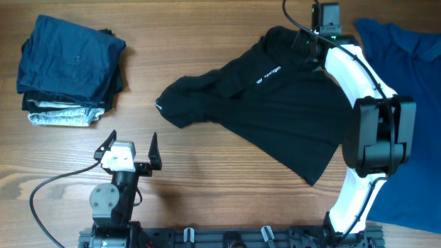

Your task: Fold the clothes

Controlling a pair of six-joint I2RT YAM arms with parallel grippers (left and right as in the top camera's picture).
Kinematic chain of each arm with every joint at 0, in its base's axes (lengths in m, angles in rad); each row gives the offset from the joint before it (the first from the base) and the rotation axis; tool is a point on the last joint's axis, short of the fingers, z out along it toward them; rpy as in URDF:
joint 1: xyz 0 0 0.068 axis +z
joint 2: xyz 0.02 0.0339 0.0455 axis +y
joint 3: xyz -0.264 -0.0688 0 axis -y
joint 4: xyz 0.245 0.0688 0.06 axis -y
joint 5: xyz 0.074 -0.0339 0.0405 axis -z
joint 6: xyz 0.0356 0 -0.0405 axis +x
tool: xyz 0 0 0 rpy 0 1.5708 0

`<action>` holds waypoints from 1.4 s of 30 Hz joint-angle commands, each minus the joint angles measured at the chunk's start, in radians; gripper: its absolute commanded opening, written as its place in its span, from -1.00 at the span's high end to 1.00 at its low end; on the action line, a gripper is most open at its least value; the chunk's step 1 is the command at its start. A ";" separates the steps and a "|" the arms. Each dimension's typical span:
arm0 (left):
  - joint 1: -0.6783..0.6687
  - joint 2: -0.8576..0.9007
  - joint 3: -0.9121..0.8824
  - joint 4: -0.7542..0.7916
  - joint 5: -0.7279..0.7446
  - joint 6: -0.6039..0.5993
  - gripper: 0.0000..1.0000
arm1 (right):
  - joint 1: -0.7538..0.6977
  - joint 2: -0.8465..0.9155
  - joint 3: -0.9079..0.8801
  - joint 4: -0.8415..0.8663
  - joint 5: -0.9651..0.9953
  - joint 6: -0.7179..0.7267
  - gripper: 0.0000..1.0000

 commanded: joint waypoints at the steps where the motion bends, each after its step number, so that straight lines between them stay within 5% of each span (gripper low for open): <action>1: 0.004 -0.007 -0.008 0.000 -0.006 0.019 -1.00 | -0.002 -0.027 0.023 0.056 0.086 -0.055 0.91; 12: 0.004 -0.007 -0.008 0.000 -0.006 0.019 -1.00 | -0.029 0.146 0.022 0.292 0.127 -0.084 0.88; 13: 0.004 -0.007 -0.008 0.000 -0.006 0.019 -1.00 | -0.036 0.172 0.022 0.314 0.127 -0.085 0.49; 15: 0.004 -0.007 -0.008 0.000 -0.006 0.019 -1.00 | -0.051 0.224 0.022 0.369 0.126 -0.127 0.13; 17: 0.004 -0.007 -0.008 0.000 -0.006 0.019 -0.99 | -0.061 0.250 0.022 0.424 0.126 -0.187 0.10; 19: 0.004 -0.007 -0.008 0.000 -0.006 0.019 -1.00 | -0.073 0.251 0.024 0.506 0.127 -0.290 -0.38; 22: 0.004 -0.007 -0.008 0.000 -0.006 0.019 -1.00 | -0.090 0.193 0.044 0.504 0.126 -0.323 -0.52; 27: 0.004 -0.007 -0.008 0.000 -0.006 0.019 -0.99 | -0.096 -0.040 0.048 0.193 0.027 -0.341 -0.47; 29: 0.004 -0.007 -0.008 0.000 -0.006 0.019 -0.99 | -0.096 -0.082 0.048 -0.046 -0.015 -0.280 0.68; 30: 0.004 -0.007 -0.008 0.000 -0.006 0.019 -1.00 | -0.096 -0.077 0.044 -0.104 -0.047 -0.241 0.91; 42: 0.004 -0.007 -0.008 0.000 -0.006 0.019 -1.00 | -0.096 0.147 0.015 -0.066 -0.115 -0.222 0.91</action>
